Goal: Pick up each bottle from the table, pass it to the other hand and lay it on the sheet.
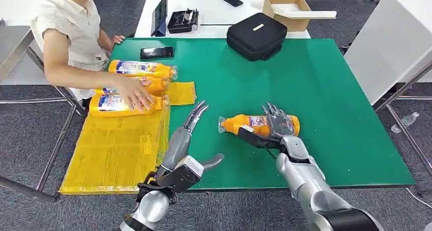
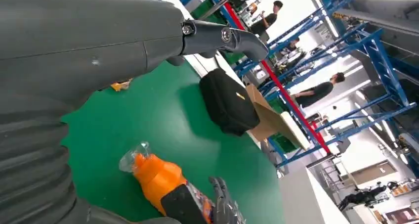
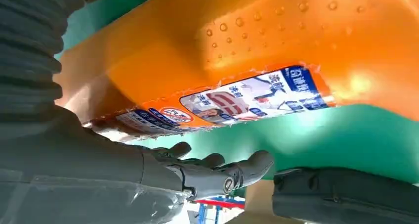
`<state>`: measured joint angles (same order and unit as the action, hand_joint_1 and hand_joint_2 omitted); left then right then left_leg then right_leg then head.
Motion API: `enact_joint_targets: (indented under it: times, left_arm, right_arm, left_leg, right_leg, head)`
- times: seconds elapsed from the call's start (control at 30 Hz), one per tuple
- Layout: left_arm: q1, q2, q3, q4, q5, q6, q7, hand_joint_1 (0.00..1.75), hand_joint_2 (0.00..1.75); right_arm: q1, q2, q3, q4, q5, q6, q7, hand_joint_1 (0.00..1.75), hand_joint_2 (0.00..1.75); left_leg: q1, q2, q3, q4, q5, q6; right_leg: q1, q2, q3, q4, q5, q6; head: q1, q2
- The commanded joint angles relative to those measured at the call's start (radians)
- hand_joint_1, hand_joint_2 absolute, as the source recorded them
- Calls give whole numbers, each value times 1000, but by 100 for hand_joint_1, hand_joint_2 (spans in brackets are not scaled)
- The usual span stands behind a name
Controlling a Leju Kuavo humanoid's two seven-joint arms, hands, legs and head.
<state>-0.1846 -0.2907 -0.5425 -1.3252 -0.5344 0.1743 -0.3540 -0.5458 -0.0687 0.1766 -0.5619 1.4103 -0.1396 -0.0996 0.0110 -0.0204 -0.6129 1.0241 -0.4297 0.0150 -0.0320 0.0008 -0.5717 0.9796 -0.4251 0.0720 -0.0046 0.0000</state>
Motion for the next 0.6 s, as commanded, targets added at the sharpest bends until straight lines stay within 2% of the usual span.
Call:
enact_joint_targets:
  times: [0.03,0.23,0.6]
  left_arm:
    - [9,-58,43,14,-19,-2,-3,0,175]
    - [33,-57,61,-17,-38,2,-4,0,175]
    - [50,-58,70,-32,-54,5,-2,0,175]
  right_arm:
    - [63,-39,50,-21,16,65,44,0,175]
    - [116,-47,64,-152,28,95,68,0,175]
    - [171,-66,76,-254,47,128,92,0,175]
  left_leg:
    - [1,-2,2,-1,0,0]
    - [1,-2,4,0,0,0]
    - [1,-1,4,0,0,0]
  right_leg:
    - [2,-4,4,-2,-1,-4]
    - [2,-3,5,-1,0,-3]
    - [2,-3,6,-1,-1,-3]
  head:
    - [0,0]
    - [0,0]
    - [0,0]
